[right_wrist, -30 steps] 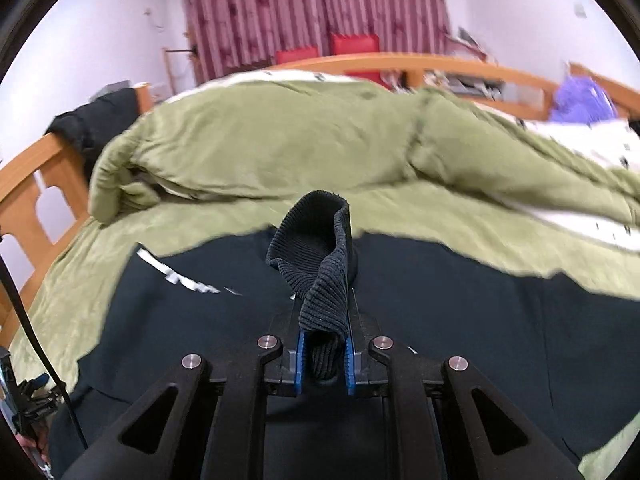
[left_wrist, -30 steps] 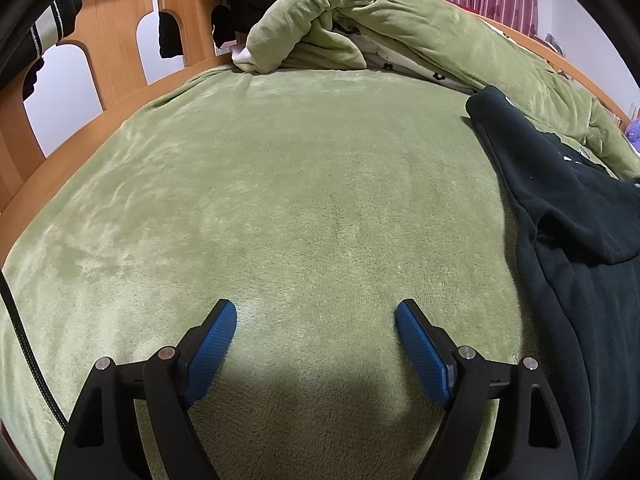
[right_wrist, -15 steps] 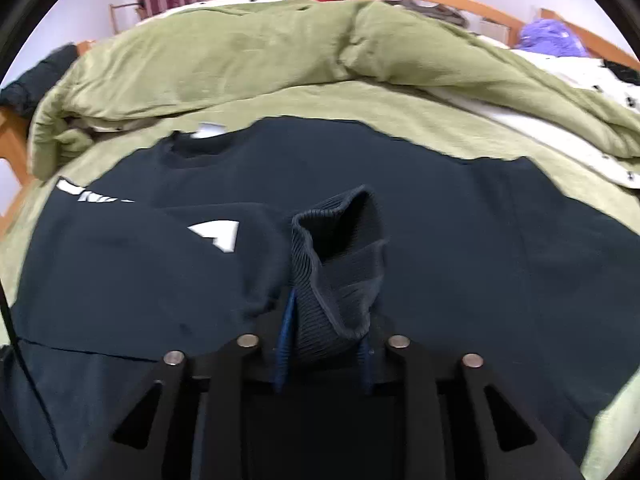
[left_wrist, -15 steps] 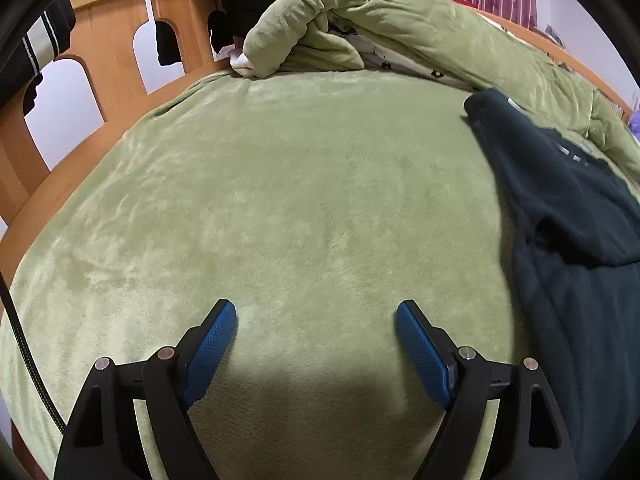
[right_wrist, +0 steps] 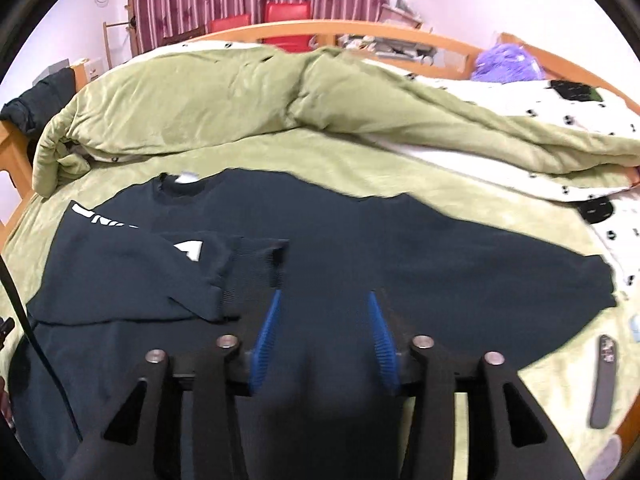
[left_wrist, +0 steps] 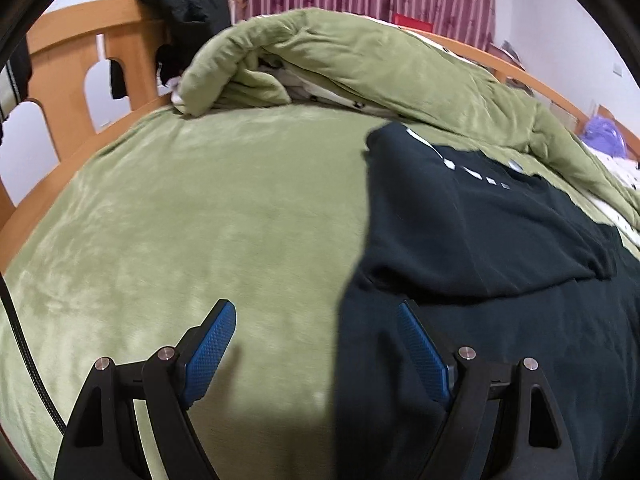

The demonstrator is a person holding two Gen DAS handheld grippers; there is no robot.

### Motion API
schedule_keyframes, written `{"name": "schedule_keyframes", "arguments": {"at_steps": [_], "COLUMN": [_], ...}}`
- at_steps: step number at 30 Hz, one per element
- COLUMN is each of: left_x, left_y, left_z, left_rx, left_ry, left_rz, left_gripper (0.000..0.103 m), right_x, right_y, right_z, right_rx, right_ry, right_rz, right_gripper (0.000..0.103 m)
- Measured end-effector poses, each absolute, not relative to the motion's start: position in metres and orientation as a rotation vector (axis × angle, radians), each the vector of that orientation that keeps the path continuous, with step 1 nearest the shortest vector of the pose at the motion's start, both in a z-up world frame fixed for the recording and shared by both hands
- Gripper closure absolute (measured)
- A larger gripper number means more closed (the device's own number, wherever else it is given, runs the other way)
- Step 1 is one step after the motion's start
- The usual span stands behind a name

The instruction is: Fold small clothes

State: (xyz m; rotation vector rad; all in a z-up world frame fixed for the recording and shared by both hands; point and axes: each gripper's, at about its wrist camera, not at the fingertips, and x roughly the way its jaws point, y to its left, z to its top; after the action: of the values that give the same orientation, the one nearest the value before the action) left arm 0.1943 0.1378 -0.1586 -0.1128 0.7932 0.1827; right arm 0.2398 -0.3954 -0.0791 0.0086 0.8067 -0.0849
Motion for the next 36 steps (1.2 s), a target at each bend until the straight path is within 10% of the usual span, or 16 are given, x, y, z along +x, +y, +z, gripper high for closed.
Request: {"name": "schedule_keyframes", "arguments": {"at_steps": [27, 28, 31, 36], "left_x": [0.2, 0.2, 0.2, 0.2], "left_y": [0.122, 0.122, 0.122, 0.124], "left_z": [-0.199, -0.198, -0.199, -0.199], "left_rx": [-0.102, -0.101, -0.103, -0.125], "left_ry": [0.876, 0.876, 0.875, 0.874], "left_rz": [0.206, 0.206, 0.205, 0.192], "left_gripper": [0.018, 0.018, 0.018, 0.018], "right_x": [0.24, 0.244, 0.25, 0.244], "right_y": [-0.644, -0.646, -0.639, -0.621], "right_z": [-0.192, -0.193, -0.189, -0.15], "right_rx": [0.382, 0.384, 0.33, 0.321], "right_ry": [0.811, 0.813, 0.806, 0.669], "right_rz": [-0.423, -0.431, -0.449, -0.446], "right_gripper": [0.039, 0.04, 0.088, 0.094]}}
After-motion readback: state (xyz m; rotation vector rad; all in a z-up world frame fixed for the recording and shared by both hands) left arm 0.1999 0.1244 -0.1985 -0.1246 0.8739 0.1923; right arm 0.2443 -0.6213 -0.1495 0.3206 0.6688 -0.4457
